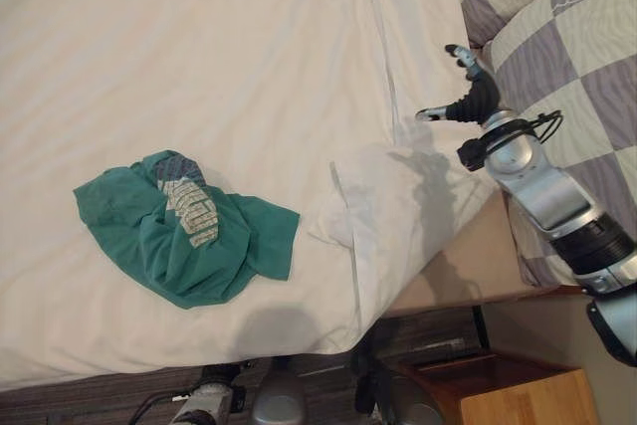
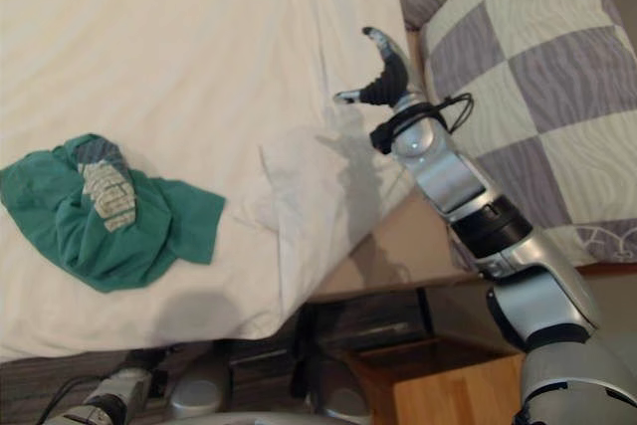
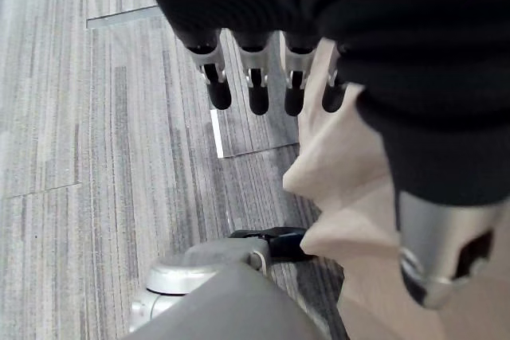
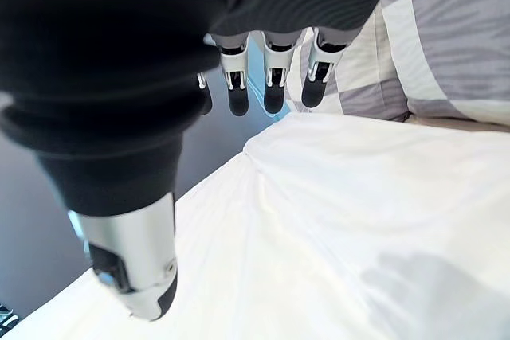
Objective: Tidy up the quilt and then pick up the clothes from the bed and put them into the laundry hamper.
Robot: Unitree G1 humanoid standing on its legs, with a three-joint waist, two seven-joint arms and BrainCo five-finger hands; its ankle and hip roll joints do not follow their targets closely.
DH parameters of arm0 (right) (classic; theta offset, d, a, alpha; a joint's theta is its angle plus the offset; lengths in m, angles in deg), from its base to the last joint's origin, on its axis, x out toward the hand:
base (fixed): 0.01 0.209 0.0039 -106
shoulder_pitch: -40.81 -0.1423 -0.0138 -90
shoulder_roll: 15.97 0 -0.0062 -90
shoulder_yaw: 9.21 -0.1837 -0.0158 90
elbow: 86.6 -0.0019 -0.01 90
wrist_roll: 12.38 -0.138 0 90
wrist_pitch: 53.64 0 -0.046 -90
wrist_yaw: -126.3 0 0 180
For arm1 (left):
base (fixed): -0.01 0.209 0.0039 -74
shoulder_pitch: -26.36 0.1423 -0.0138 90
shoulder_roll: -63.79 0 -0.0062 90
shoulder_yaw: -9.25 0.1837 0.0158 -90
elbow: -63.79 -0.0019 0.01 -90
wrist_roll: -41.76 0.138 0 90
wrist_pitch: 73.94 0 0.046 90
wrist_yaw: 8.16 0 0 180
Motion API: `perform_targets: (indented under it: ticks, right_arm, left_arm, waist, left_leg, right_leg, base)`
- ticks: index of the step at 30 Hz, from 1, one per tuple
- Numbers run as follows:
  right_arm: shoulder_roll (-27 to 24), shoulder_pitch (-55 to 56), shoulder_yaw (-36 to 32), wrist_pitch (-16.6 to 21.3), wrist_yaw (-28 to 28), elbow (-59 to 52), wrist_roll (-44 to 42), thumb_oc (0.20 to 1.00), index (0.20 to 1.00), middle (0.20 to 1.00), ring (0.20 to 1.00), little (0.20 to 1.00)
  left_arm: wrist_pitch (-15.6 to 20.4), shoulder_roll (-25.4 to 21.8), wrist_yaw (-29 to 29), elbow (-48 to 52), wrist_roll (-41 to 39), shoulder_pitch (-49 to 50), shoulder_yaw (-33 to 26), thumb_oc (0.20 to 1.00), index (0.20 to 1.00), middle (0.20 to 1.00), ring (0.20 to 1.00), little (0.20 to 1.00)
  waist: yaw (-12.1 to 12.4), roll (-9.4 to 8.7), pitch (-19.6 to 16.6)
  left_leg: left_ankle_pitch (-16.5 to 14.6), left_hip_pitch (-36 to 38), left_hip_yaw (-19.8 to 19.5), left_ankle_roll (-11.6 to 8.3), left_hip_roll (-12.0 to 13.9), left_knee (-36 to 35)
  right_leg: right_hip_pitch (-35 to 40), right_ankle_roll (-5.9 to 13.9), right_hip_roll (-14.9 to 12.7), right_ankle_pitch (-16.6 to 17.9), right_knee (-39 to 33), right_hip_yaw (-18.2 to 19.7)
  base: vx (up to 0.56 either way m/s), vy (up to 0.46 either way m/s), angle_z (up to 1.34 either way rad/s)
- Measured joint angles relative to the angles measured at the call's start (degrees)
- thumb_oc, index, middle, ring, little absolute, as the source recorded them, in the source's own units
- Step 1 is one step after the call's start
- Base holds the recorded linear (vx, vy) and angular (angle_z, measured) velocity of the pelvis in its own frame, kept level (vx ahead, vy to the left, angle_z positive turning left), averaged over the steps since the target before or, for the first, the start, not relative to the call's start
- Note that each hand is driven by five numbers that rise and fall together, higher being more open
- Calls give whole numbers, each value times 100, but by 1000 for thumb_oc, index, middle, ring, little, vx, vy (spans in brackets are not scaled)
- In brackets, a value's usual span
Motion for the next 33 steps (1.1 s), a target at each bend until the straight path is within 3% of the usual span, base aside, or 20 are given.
perform_targets:
  ticks: [6, 13, 20, 21, 22, 33]
  right_arm:
    - [409, 184, 334, -110, -268, 79, 413, 1000, 1000, 1000, 1000, 1000]
    - [962, 645, 621, -441, -452, 437, 669, 1000, 1000, 1000, 1000, 1000]
    - [1009, 622, 742, -525, -547, 435, 1091, 1000, 1000, 1000, 1000, 1000]
    - [1009, 601, 743, -530, -551, 435, 1092, 451, 451, 451, 451, 451]
    - [1008, 589, 742, -534, -538, 433, 1099, 200, 200, 200, 200, 200]
    - [777, 791, 545, -523, -309, -19, 1230, 200, 200, 200, 200, 200]
  left_arm:
    - [-108, -3, -55, -2, -2, -133, 34, 1000, 1000, 1000, 1000, 1000]
    - [-158, -52, -187, -6, -10, -309, 32, 1000, 1000, 1000, 1000, 1000]
    - [-132, -48, -220, -15, -58, -457, 33, 1000, 1000, 1000, 1000, 1000]
    - [-123, -47, -217, -10, -58, -489, 34, 1000, 1000, 1000, 1000, 1000]
    - [-96, -48, -217, -11, -58, -514, 34, 1000, 1000, 1000, 1000, 1000]
    - [41, -15, -209, -45, -50, -517, 30, 1000, 1000, 1000, 1000, 1000]
  waist:
    - [-6, -45, 97]
    - [-25, -61, 449]
    - [-10, -2, 580]
    - [-14, 3, 595]
    - [-17, 8, 598]
    - [-62, 79, 677]
  left_leg:
    - [-25, 73, -13, -37, 32, 0]
    - [77, -238, -5, -39, 2, 1]
    - [98, -253, 13, -13, 40, 0]
    - [90, -283, 10, -25, 39, 0]
    - [74, -337, 10, -51, 35, 1]
    - [92, -323, 27, -30, 20, 1]
  right_leg:
    - [88, 3, 25, -3, -3, -22]
    - [-230, 44, -1, 31, -3, 0]
    - [-246, 45, 3, 32, -3, -16]
    - [-273, 45, -1, 32, -4, -20]
    - [-325, 45, -10, 32, -3, -20]
    - [-328, 45, -20, 32, -4, 4]
  base:
    - [0, 0, 0]
    - [-59, 26, 0]
    - [-29, 0, -1]
    - [0, 0, 0]
    - [0, 0, 0]
    - [0, 0, 0]
